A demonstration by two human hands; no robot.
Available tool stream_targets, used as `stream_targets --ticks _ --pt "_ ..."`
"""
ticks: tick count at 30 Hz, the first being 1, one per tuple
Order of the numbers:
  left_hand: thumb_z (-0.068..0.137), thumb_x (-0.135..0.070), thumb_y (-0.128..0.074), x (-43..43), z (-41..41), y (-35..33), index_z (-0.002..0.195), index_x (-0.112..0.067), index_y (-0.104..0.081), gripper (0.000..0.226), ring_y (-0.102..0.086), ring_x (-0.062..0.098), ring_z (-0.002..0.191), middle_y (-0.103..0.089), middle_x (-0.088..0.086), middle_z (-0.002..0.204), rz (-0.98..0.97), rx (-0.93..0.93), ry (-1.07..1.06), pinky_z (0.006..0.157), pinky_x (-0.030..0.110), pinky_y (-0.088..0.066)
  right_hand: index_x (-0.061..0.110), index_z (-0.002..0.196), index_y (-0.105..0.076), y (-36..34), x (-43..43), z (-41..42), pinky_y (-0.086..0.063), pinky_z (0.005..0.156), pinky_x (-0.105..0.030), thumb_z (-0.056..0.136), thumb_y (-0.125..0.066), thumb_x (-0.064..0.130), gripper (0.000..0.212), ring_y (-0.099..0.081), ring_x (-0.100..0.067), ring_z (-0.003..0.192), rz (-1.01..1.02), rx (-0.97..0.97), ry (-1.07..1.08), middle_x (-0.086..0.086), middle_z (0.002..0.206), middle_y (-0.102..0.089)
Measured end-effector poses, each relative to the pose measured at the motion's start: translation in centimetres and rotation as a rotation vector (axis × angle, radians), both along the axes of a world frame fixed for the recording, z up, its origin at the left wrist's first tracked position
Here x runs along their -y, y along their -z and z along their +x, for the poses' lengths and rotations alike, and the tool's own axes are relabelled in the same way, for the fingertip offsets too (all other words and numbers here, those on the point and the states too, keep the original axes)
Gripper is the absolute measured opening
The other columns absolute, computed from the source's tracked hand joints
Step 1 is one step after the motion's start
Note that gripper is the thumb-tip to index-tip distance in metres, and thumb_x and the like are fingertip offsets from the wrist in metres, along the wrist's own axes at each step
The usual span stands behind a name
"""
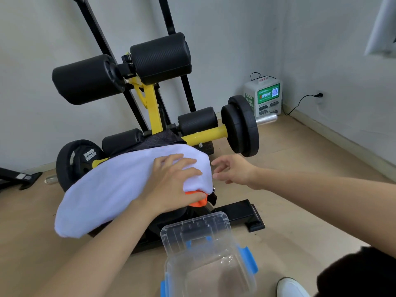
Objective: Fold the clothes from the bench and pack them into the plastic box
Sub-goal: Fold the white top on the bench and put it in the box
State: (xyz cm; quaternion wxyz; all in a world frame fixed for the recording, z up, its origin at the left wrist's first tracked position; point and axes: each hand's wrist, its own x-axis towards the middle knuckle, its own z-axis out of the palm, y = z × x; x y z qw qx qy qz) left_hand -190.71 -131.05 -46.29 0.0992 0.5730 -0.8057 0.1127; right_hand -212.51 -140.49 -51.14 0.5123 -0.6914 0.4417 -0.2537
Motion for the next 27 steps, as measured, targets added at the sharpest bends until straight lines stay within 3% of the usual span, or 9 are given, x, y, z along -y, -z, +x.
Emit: stream_targets --ticks 4,6,9,12,14,17,21,24,27 --pt "0.078 -0.061 -0.054 0.7 -0.7 1.1 0.088 -0.039 -0.075 0.032 -0.057 0.024 0.119 -0.07 -0.013 0.115 -0.079 0.125 0.001 0.097 0.05 -0.039 0.016 0.12 -0.061 -0.1 -0.3 -0.7 -0.056 0.076 -0.033 0.084 -0.078 0.02 0.04 -0.063 -0.016 0.084 -0.029 -0.027 -0.05 -0.015 0.107 -0.069" --pt "0.082 -0.055 -0.055 1.0 -1.0 0.9 0.08 -0.036 -0.075 0.027 -0.062 0.019 0.106 -0.072 -0.014 0.098 -0.108 0.005 -0.044 0.091 0.045 -0.043 0.022 0.125 -0.06 -0.1 -0.5 -1.0 -0.056 0.076 -0.029 0.077 -0.084 0.026 0.053 -0.062 -0.015 0.084 -0.138 -0.091 -0.092 -0.008 0.108 -0.065" --pt "0.084 -0.055 -0.055 0.8 -1.5 -0.1 0.08 -0.035 -0.073 0.026 -0.063 0.012 0.089 -0.072 -0.012 0.082 -0.083 -0.355 -0.083 0.081 0.04 -0.048 0.027 0.13 -0.057 -0.1 -1.1 -0.8 -0.054 0.082 -0.027 0.069 -0.088 0.036 0.069 -0.061 -0.014 0.093 -0.35 -0.157 -0.116 0.003 0.11 -0.059" --pt "0.081 -0.056 -0.058 0.2 -1.7 -0.8 0.08 -0.038 -0.071 0.022 -0.065 0.008 0.087 -0.073 -0.013 0.085 -0.019 -0.693 -0.088 0.081 0.039 -0.051 0.02 0.11 -0.067 -0.7 -1.4 -0.1 -0.052 0.078 -0.033 0.078 -0.081 0.032 0.037 -0.06 -0.015 0.09 -0.524 -0.116 -0.046 0.0 0.101 -0.063" --pt "0.082 -0.052 -0.061 0.0 -1.6 -1.1 0.082 -0.036 -0.072 0.019 -0.066 0.007 0.089 -0.073 -0.015 0.086 0.001 -0.789 -0.097 0.082 0.04 -0.053 0.009 0.089 -0.07 -1.7 -1.3 -0.2 -0.051 0.069 -0.037 0.085 -0.074 0.024 0.016 -0.059 -0.017 0.075 -0.571 -0.097 -0.009 -0.006 0.084 -0.065" --pt "0.081 -0.049 -0.063 0.0 -1.6 -1.6 0.082 -0.033 -0.072 0.018 -0.065 0.002 0.089 -0.072 -0.02 0.086 0.002 -0.805 -0.124 0.085 0.04 -0.053 0.01 0.077 -0.074 -3.5 -0.7 -1.1 -0.045 0.06 -0.025 0.084 -0.073 0.011 0.007 -0.056 -0.006 0.064 -0.519 -0.039 0.001 0.004 0.07 -0.065" --pt "0.072 -0.064 -0.066 -0.2 -2.9 -2.3 0.091 -0.037 -0.071 0.033 -0.064 -0.004 0.099 -0.071 -0.027 0.096 0.019 -0.77 -0.085 0.093 0.032 -0.051 0.015 0.081 -0.076 -5.6 -0.3 -2.4 -0.056 0.071 -0.039 0.079 -0.075 0.008 0.008 -0.067 -0.018 0.078 -0.473 0.048 0.054 0.001 0.083 -0.072" --pt "0.07 -0.064 -0.074 -0.3 -5.0 -3.0 0.101 -0.044 -0.069 0.037 -0.061 -0.004 0.099 -0.069 -0.028 0.102 0.007 -0.691 -0.032 0.083 0.024 -0.049 0.017 0.084 -0.076 -6.3 -0.5 -2.5 -0.053 0.063 -0.042 0.078 -0.074 0.006 0.013 -0.061 -0.018 0.068 -0.461 0.063 0.047 -0.008 0.081 -0.07" --pt "0.076 -0.056 -0.075 0.2 -6.6 -3.5 0.096 -0.041 -0.071 0.025 -0.062 -0.001 0.086 -0.07 -0.021 0.098 -0.064 -0.686 -0.042 0.075 0.025 -0.049 0.018 0.095 -0.075 -7.0 -1.1 -2.5 -0.051 0.053 -0.039 0.08 -0.069 0.003 0.022 -0.056 -0.02 0.059 -0.421 0.081 -0.009 -0.017 0.077 -0.069"
